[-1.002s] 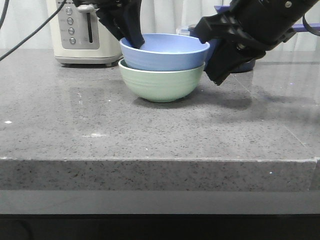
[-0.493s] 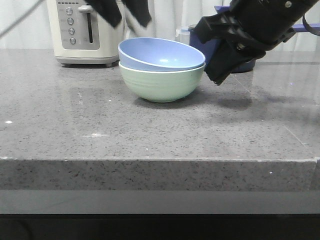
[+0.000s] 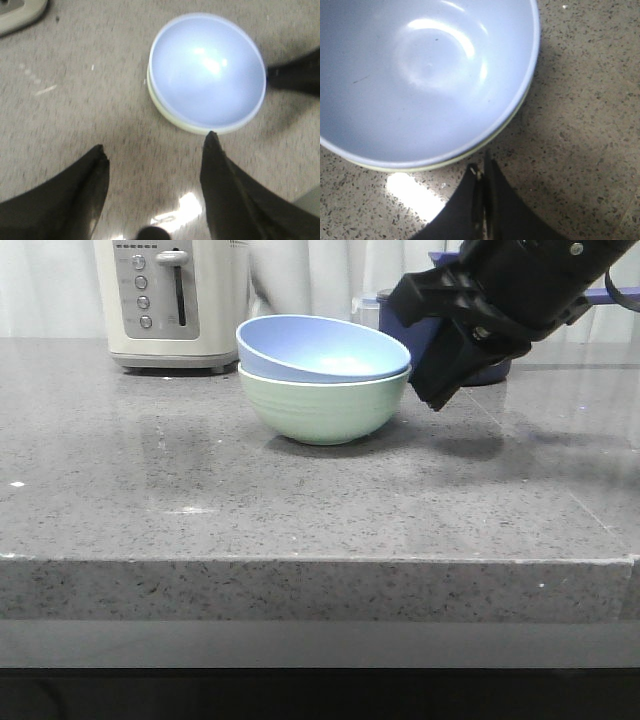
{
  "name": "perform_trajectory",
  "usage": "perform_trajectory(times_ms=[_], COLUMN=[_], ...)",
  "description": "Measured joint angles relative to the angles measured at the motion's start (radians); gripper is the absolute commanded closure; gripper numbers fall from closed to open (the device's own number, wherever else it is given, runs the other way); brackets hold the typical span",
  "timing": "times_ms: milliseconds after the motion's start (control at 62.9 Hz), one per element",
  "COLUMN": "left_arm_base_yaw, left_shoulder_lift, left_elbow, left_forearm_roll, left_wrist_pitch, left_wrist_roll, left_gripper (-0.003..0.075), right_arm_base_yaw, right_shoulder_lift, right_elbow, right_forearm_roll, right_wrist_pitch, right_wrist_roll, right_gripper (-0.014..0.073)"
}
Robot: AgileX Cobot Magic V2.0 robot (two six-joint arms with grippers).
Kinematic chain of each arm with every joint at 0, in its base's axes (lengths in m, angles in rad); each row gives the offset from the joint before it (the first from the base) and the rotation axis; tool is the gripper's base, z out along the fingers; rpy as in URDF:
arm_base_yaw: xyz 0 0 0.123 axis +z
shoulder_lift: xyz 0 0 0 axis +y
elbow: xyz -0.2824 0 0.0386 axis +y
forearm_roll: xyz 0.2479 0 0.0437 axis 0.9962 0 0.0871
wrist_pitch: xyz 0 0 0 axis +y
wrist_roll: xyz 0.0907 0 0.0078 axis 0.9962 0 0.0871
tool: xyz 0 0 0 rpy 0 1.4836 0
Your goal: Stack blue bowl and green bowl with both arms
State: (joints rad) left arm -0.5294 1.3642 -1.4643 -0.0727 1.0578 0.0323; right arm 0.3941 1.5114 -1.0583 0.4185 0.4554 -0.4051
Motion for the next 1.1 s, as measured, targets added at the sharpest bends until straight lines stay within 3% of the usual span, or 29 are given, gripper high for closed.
perform_trajectory(times_ms=[254, 414, 541, 668, 827, 923, 1098], left_arm_base_yaw=[0.000, 0.000, 0.000, 0.000, 0.000, 0.000, 0.000], left_shoulder_lift=[-0.321, -0.461, -0.536, -0.582, -0.602, -0.602, -0.602], left_elbow=[0.333, 0.455, 0.509, 0.519, 0.519, 0.519, 0.521], left_forearm_roll=[0.037, 0.041, 0.041, 0.041, 0.041, 0.041, 0.041], left_wrist_pitch=[-0.045, -0.070, -0.072, -0.072, -0.072, -0.072, -0.075], left_wrist_roll=[0.000, 0.000, -0.002, -0.002, -0.002, -0.002, -0.002], left_gripper=[0.0314, 0.0314, 0.0314, 0.0314, 0.0314, 0.0314, 0.0314], right_arm_base_yaw=[0.000, 0.000, 0.000, 0.000, 0.000, 0.000, 0.000], right_shoulder_lift=[0.000, 0.000, -0.025, -0.100, -0.244, -0.374, -0.618], right_elbow=[0.000, 0.000, -0.012, -0.012, -0.009, 0.013, 0.090], right_forearm_roll=[0.000, -0.009, -0.073, -0.180, -0.357, -0.394, -0.399], right_wrist_pitch=[0.000, 0.016, 0.116, 0.233, 0.364, 0.398, 0.417], right_wrist_roll=[0.000, 0.000, 0.006, 0.108, 0.349, 0.445, 0.486], right_gripper=[0.0657, 0.0657, 0.0648, 0.0648, 0.0648, 0.0648, 0.0648])
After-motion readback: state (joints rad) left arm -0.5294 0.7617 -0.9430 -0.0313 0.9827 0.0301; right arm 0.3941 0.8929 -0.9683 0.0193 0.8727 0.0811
